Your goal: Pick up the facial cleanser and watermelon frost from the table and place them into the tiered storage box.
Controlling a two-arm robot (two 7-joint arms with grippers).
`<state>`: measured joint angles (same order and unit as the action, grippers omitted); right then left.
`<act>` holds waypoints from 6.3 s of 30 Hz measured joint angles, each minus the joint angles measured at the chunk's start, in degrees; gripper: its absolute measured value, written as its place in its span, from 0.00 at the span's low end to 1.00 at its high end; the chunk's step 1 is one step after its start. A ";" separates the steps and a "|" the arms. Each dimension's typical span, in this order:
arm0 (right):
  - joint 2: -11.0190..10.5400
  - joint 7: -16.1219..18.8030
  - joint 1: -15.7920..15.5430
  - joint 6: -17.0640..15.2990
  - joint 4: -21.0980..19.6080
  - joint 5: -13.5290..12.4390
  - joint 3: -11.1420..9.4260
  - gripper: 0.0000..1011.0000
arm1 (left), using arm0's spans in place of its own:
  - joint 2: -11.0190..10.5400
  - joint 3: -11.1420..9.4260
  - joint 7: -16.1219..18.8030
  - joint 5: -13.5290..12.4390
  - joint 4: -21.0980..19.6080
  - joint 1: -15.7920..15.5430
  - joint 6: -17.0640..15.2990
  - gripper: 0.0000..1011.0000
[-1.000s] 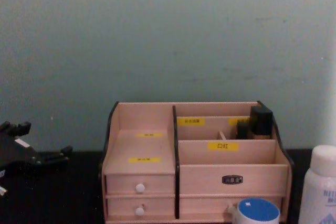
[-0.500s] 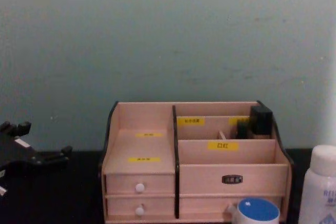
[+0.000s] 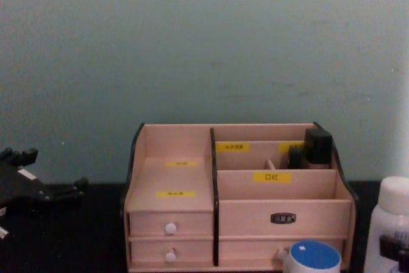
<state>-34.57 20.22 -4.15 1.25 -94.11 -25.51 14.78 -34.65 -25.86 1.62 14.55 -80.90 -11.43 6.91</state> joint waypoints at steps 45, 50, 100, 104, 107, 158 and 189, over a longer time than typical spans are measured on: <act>6.91 1.55 4.53 -2.56 5.56 3.11 -0.50 0.99 | 0.00 0.00 0.00 0.00 0.00 0.00 0.00 0.99; 6.88 1.57 4.51 -2.52 5.55 3.03 -0.50 0.96 | 0.00 0.00 0.00 0.00 0.00 0.00 0.00 0.99; 2.13 4.68 3.47 -4.93 -5.48 -1.20 -3.75 0.59 | 0.00 0.00 0.00 0.00 0.00 0.00 0.00 0.99; 2.49 4.75 5.72 -5.12 -4.93 -1.42 -2.74 0.59 | 0.00 0.00 0.00 0.00 0.00 0.00 0.00 0.99; 3.13 4.74 7.71 -5.16 -3.72 -1.40 -1.76 0.59 | 0.00 0.00 0.00 0.00 0.00 0.00 0.00 0.99; 21.55 6.06 38.19 -0.99 31.64 4.21 8.98 0.59 | 0.00 0.00 0.00 0.00 0.00 0.00 0.00 0.99; 24.48 6.69 40.72 -0.38 39.19 5.97 9.16 0.59 | 0.00 0.00 0.00 0.00 0.00 0.00 0.00 0.99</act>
<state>-10.09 26.91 36.57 0.87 -54.92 -19.54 23.94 -34.65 -25.87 1.62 14.55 -80.90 -11.43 6.91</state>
